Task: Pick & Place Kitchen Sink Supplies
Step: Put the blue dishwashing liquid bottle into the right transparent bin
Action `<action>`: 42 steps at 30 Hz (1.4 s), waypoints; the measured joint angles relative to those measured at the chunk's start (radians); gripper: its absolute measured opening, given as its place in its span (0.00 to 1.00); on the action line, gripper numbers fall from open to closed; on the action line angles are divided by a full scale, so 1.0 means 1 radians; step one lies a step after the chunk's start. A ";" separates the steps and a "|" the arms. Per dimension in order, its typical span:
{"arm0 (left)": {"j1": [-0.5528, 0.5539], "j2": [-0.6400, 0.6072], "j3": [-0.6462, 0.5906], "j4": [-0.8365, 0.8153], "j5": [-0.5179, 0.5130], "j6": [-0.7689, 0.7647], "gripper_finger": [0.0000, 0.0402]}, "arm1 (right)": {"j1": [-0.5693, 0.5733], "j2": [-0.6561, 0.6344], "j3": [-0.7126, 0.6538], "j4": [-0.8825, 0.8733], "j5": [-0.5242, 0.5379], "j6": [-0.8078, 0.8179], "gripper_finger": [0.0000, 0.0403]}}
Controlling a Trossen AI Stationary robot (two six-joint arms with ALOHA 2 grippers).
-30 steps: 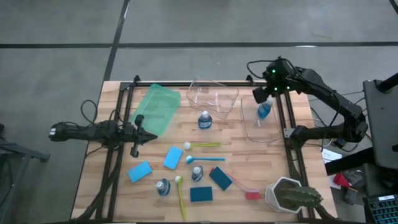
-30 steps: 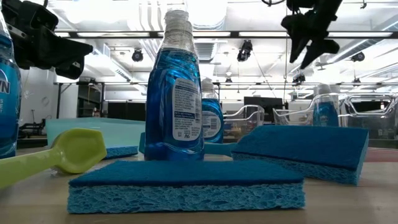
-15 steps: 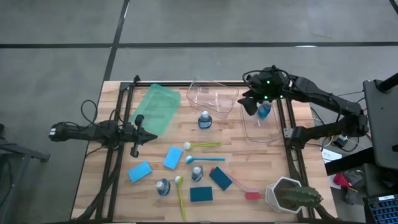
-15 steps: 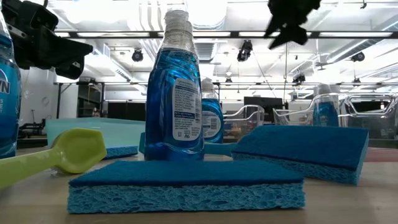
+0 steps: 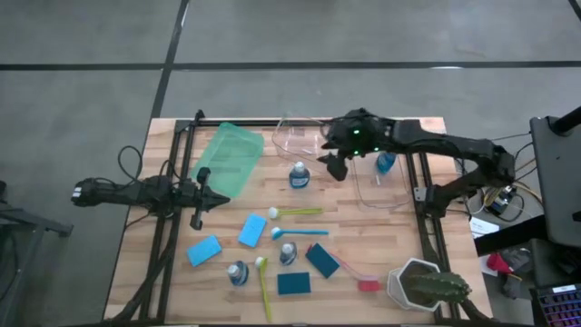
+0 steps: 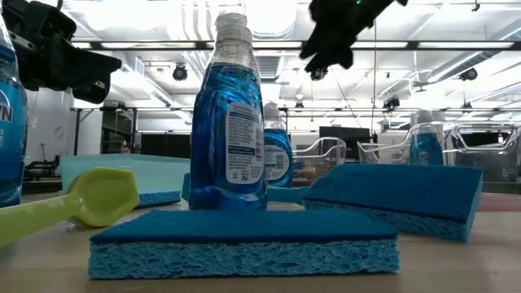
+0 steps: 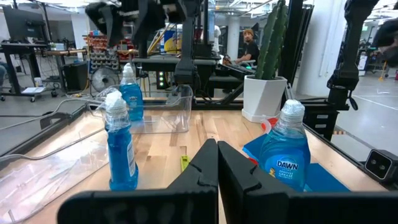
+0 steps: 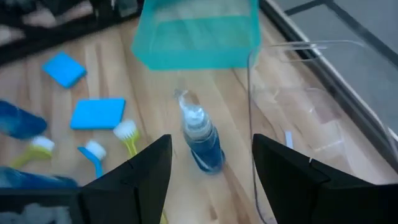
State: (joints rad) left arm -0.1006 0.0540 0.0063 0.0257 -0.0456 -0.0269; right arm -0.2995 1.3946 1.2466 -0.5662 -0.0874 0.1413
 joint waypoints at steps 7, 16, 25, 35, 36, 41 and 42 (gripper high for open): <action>0.000 0.000 0.000 0.000 0.000 0.000 0.00 | 0.024 0.144 0.079 0.002 0.000 -0.142 0.55; 0.000 0.000 0.000 0.000 0.000 0.000 0.00 | 0.052 0.250 0.187 -0.001 0.003 -0.287 0.55; 0.000 0.001 0.000 0.000 0.000 0.000 0.00 | 0.052 0.319 0.207 -0.006 -0.003 -0.299 0.55; 0.000 0.001 0.000 0.000 0.000 0.000 0.00 | 0.059 0.358 0.206 -0.008 -0.022 -0.304 0.55; 0.000 0.001 0.000 0.000 0.000 0.000 0.00 | 0.058 0.364 0.205 -0.011 -0.021 -0.306 0.55; 0.000 0.001 0.000 0.000 0.000 0.000 0.00 | 0.057 0.389 0.204 -0.012 -0.018 -0.311 0.55; 0.000 0.001 0.000 0.000 0.000 0.000 0.00 | 0.057 0.392 0.204 -0.018 -0.018 -0.311 0.55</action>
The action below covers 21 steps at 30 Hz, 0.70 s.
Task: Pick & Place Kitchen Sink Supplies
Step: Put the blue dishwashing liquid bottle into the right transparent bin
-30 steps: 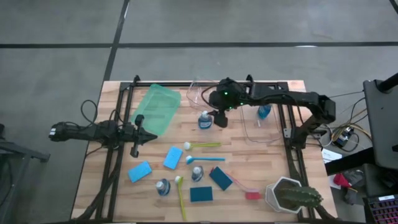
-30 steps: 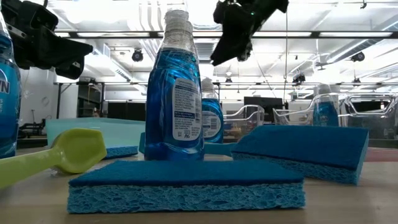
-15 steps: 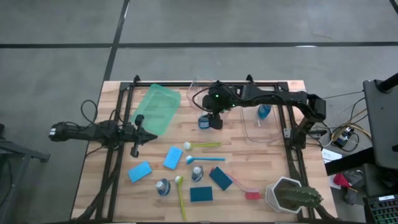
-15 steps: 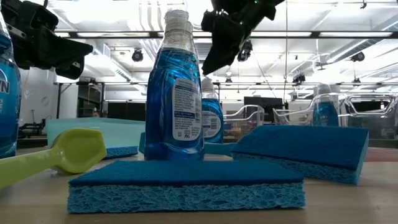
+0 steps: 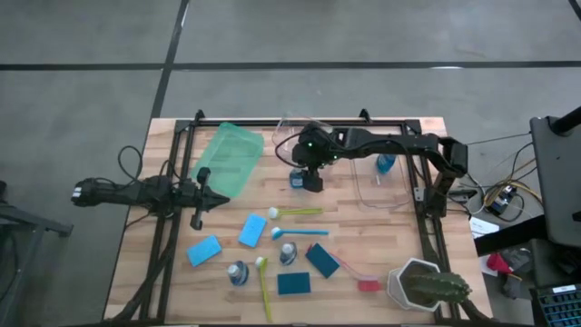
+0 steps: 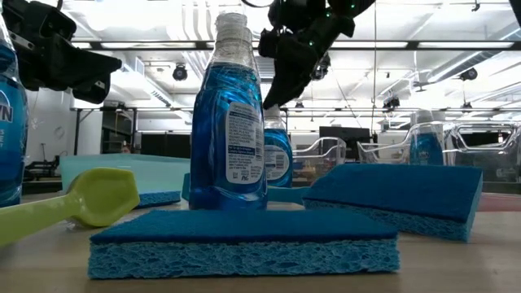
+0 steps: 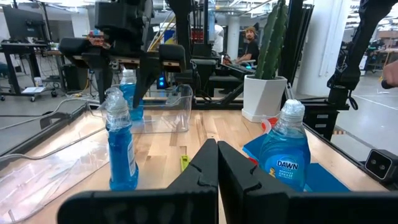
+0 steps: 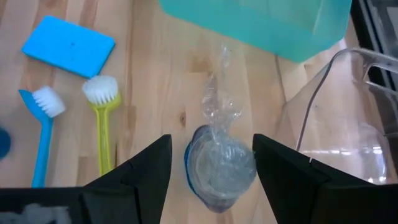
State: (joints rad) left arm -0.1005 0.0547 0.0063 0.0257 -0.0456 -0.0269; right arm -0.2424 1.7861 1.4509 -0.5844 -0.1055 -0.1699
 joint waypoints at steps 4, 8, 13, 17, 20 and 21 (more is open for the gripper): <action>0.000 0.000 0.000 0.000 0.000 0.000 0.00 | 0.000 0.007 0.000 -0.008 0.000 0.000 0.54; 0.000 0.000 0.000 0.000 0.000 0.000 0.00 | 0.000 0.007 0.000 -0.009 0.000 0.003 0.53; 0.000 0.000 0.000 0.000 0.000 0.000 0.00 | 0.000 0.007 0.000 -0.011 0.004 0.005 0.48; 0.000 0.000 0.000 0.000 0.000 0.000 0.00 | 0.000 0.007 0.000 -0.015 0.039 0.017 0.42; 0.000 0.000 0.000 0.000 0.000 0.000 0.00 | -0.001 0.007 0.000 -0.025 0.050 0.016 0.37; 0.000 0.000 0.000 0.000 0.000 0.000 0.00 | -0.001 0.007 0.000 -0.028 0.052 0.016 0.35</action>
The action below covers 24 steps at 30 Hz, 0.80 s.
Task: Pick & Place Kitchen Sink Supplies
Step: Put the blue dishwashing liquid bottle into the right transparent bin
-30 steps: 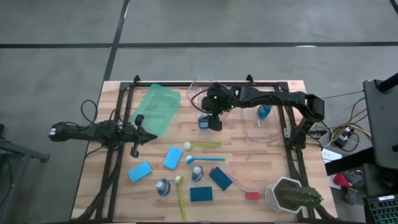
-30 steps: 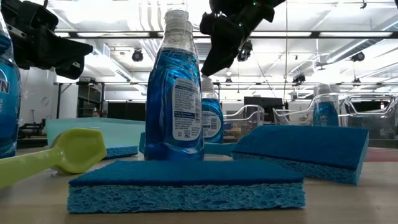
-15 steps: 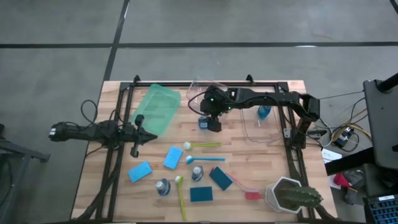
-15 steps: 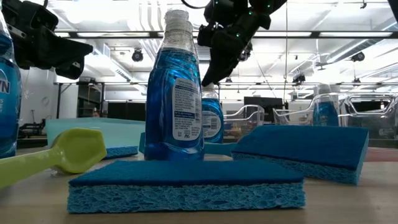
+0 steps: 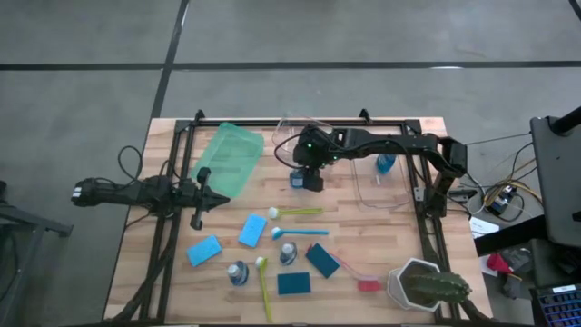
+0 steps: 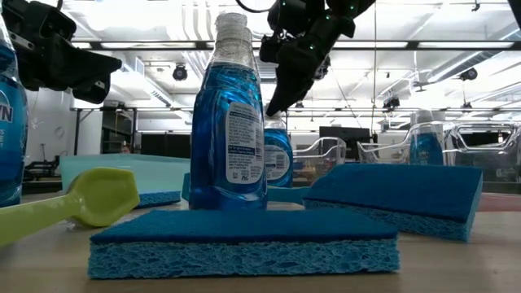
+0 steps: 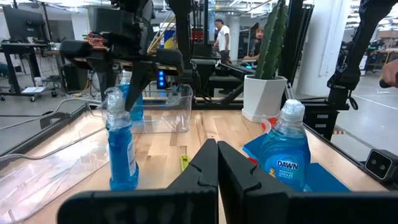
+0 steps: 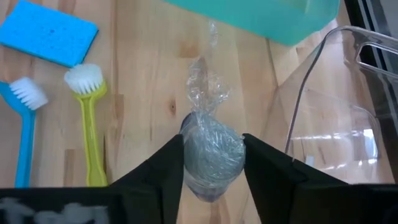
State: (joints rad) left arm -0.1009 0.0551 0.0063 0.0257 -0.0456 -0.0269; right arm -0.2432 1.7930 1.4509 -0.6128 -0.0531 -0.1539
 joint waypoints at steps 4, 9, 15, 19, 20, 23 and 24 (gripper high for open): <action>0.000 0.000 0.000 0.000 0.000 0.000 0.00 | 0.000 -0.001 0.000 -0.008 0.001 0.007 0.31; 0.000 0.000 0.000 0.000 0.000 0.000 0.00 | 0.003 -0.002 0.003 -0.010 0.005 0.034 0.32; 0.000 0.000 0.000 0.000 0.000 0.000 0.00 | 0.003 -0.007 0.053 -0.063 0.000 0.107 0.32; 0.000 0.000 0.000 0.000 0.000 0.000 0.00 | 0.004 -0.011 0.121 -0.154 -0.002 0.182 0.33; 0.000 0.000 0.000 0.000 0.000 0.000 0.00 | 0.005 -0.011 0.136 -0.181 -0.003 0.200 0.33; 0.000 0.000 0.000 0.000 0.000 0.000 0.00 | 0.011 -0.013 0.185 -0.252 -0.004 0.248 0.33; 0.000 0.000 0.000 0.000 0.000 0.000 0.00 | 0.013 -0.014 0.201 -0.275 -0.007 0.259 0.33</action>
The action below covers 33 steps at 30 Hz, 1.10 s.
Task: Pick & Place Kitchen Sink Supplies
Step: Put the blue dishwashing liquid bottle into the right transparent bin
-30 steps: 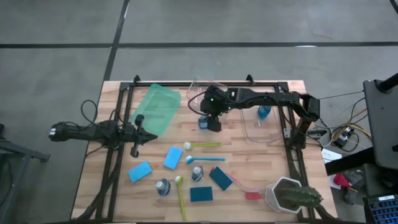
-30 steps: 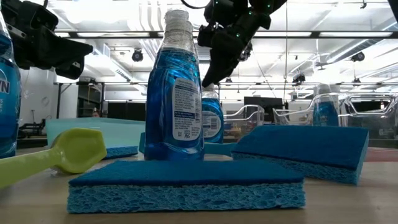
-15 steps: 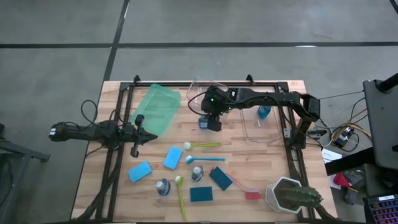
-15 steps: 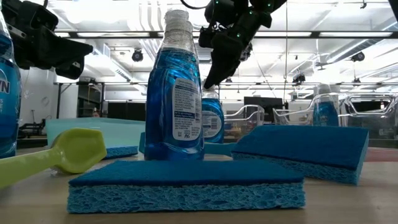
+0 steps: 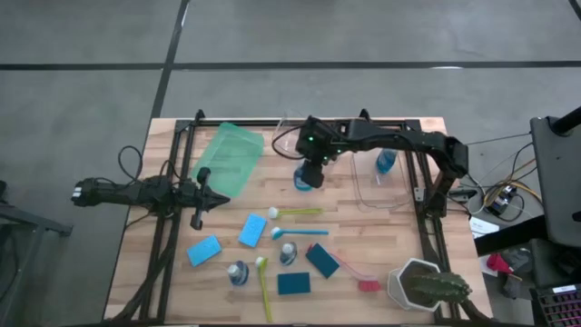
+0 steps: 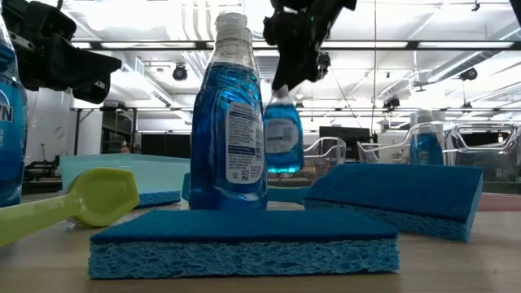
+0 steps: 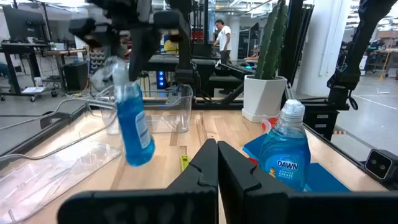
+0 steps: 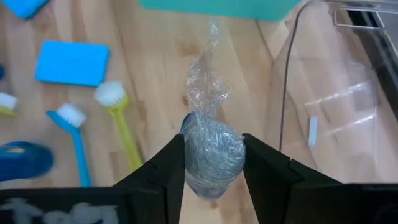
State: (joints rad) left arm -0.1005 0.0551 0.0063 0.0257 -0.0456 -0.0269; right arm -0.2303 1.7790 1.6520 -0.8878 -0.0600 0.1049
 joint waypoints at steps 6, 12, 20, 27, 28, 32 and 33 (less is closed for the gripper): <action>0.000 0.000 0.000 0.000 0.000 0.000 0.00 | 0.020 -0.011 0.078 -0.086 0.000 0.076 0.32; 0.000 0.000 0.000 0.000 0.000 0.000 0.00 | 0.043 -0.047 0.121 -0.119 0.059 0.169 0.32; 0.000 0.000 0.000 0.000 0.000 0.000 0.00 | 0.056 -0.125 0.142 -0.243 0.193 0.299 0.32; 0.000 0.000 0.000 0.000 0.000 0.000 0.00 | 0.064 -0.217 0.106 -0.341 0.349 0.419 0.32; 0.000 0.000 0.000 0.000 0.000 0.000 0.00 | 0.064 -0.231 0.101 -0.353 0.370 0.437 0.32; 0.000 0.000 0.000 0.000 0.000 0.000 0.00 | 0.065 -0.288 0.079 -0.392 0.433 0.512 0.33; 0.000 0.000 0.000 0.000 0.000 0.000 0.00 | 0.065 -0.303 0.069 -0.394 0.442 0.530 0.33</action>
State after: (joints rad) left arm -0.1006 0.0547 0.0063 0.0257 -0.0456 -0.0269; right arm -0.1658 1.4760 1.7207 -1.2818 0.3825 0.6350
